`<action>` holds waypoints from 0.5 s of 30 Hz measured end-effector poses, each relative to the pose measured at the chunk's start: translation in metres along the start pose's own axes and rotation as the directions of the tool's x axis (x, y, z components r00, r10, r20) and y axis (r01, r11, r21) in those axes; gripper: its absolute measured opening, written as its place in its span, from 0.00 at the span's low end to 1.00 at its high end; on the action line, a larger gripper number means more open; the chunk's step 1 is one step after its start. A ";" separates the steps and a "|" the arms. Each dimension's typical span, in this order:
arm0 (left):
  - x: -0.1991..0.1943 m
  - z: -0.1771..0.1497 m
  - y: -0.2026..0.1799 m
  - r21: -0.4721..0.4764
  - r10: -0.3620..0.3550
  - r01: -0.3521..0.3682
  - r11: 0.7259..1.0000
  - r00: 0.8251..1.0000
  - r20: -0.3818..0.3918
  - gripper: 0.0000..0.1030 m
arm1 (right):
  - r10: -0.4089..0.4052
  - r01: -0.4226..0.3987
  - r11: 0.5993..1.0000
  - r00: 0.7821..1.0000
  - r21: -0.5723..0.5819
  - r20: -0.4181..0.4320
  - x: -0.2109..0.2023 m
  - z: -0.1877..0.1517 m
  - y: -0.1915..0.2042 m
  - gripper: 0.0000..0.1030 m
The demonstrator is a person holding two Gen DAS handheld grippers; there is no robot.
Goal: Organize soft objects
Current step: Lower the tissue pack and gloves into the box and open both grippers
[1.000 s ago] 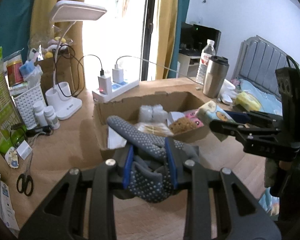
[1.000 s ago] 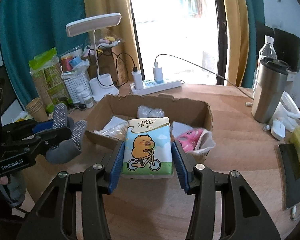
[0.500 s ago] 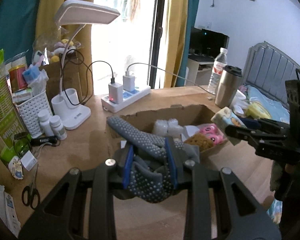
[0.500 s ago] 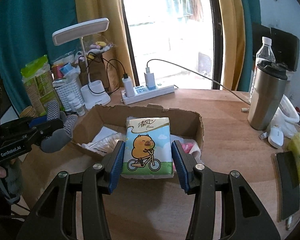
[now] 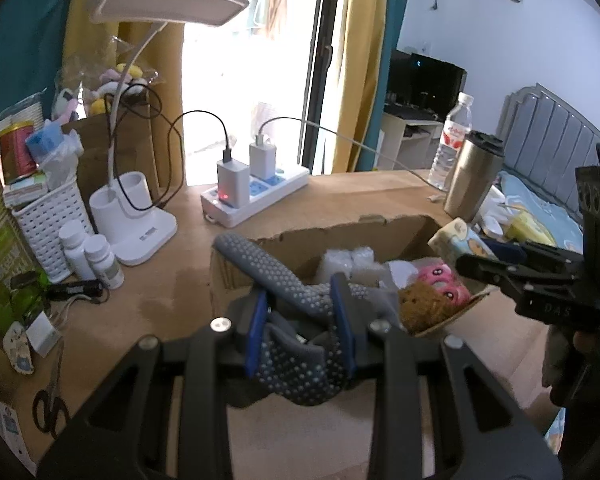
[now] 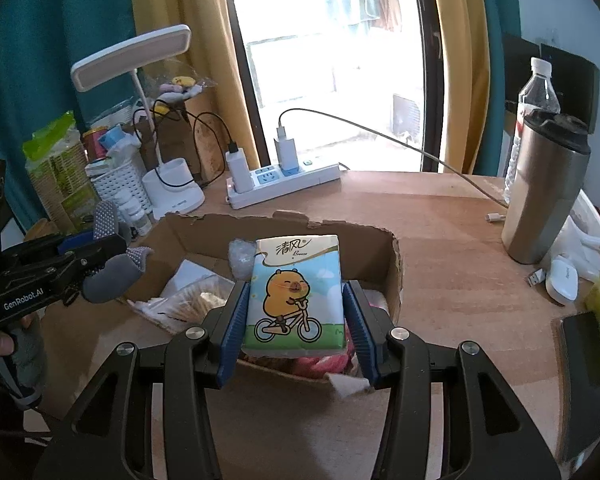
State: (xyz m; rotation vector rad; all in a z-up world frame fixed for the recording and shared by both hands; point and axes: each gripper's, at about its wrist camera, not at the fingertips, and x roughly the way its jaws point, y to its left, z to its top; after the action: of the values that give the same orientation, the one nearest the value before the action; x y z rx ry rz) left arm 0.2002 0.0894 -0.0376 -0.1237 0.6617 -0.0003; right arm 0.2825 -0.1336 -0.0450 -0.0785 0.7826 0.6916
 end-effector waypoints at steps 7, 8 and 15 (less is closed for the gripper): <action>0.024 0.007 0.007 -0.008 0.001 -0.002 1.000 1.000 -0.021 0.31 | 0.003 -0.003 1.000 1.000 0.003 -0.023 0.018 0.006 -0.005 0.49; 0.028 0.007 0.008 -0.008 0.003 -0.003 1.000 1.000 -0.024 0.31 | 0.004 -0.004 1.000 1.000 0.005 -0.027 0.022 0.006 -0.006 0.49; 0.049 0.008 0.015 -0.017 0.016 -0.017 1.000 0.999 -0.044 0.31 | 0.002 -0.001 1.000 0.999 0.015 -0.047 0.038 0.010 -0.012 0.49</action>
State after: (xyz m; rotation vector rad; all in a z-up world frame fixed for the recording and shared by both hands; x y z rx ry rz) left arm 0.2432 0.1030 -0.0624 -0.1353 0.7064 0.0186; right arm 0.3150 -0.1192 -0.0650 -0.0809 0.8327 0.6875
